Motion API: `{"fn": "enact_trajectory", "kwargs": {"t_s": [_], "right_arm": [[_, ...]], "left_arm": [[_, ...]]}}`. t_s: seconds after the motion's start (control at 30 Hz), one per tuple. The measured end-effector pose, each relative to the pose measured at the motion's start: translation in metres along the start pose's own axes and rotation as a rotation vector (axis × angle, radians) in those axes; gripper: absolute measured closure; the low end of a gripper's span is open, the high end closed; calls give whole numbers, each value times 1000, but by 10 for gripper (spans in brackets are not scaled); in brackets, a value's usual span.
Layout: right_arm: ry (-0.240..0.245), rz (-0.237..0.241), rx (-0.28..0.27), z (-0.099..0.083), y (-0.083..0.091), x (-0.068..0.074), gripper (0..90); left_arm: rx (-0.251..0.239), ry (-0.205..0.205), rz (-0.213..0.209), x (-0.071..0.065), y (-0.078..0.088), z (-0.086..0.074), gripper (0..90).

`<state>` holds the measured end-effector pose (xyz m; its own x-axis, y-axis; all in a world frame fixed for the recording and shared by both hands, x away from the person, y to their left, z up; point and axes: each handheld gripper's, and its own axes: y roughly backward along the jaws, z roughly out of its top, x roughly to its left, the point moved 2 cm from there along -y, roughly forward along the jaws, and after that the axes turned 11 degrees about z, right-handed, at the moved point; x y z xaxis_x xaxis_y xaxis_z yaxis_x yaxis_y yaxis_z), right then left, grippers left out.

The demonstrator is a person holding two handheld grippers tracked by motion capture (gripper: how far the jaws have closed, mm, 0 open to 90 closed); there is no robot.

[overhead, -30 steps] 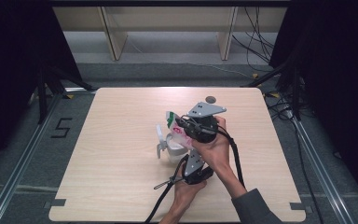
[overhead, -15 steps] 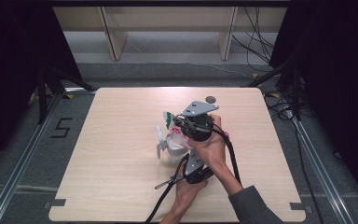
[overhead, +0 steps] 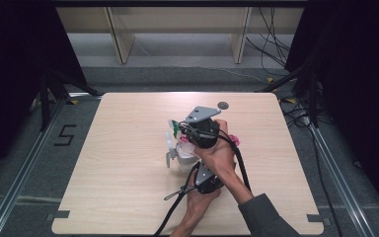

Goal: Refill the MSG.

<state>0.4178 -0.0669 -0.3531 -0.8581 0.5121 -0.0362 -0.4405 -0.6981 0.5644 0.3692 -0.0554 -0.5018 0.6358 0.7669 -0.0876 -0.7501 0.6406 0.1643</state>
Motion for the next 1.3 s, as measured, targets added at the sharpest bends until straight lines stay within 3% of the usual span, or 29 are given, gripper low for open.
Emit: {"fn": "enact_trajectory", "kwargs": {"t_s": [0.07,0.17,0.2,0.3,0.4,0.47,0.57,0.63,0.73,0.77,0.9,0.97,1.07,1.17,1.3], "right_arm": [[-5,-8,-16,0,1,-1,900],[25,-5,8,0,-1,-1,900],[3,-3,3,-1,0,-1,900],[18,-2,1,0,1,-2,900],[0,-10,11,-1,0,-1,900],[13,-10,-10,0,0,-3,900],[27,-1,25,-1,-2,-2,900],[6,-9,7,-1,-2,-1,900],[12,-6,10,0,-1,0,900],[35,-10,23,-1,-2,-1,900],[5,-9,-4,0,-1,0,900],[36,-9,18,-1,-3,-1,900],[8,-7,-2,0,-1,-1,900],[22,-3,9,0,0,-2,900],[-3,0,-13,0,2,-2,900]], "left_arm": [[1,3,-3,0,0,0,757],[-2,0,-3,-1,0,0,757],[0,-2,-3,-1,0,0,757],[-1,0,-5,-2,-1,0,758],[-3,1,-5,-2,-1,1,757],[-2,1,-5,-1,-1,1,757],[-4,3,-8,-1,-2,0,758],[-13,4,1,-1,-2,1,758],[-7,4,-11,-2,-1,0,758],[-14,4,-7,-3,-2,0,758],[-8,1,-9,-2,-1,1,758],[-18,7,-7,-2,-2,0,758],[-9,-2,-4,-1,-1,1,758],[-15,2,-7,-3,-2,0,758],[-5,-6,-7,-1,-1,1,758]]}}
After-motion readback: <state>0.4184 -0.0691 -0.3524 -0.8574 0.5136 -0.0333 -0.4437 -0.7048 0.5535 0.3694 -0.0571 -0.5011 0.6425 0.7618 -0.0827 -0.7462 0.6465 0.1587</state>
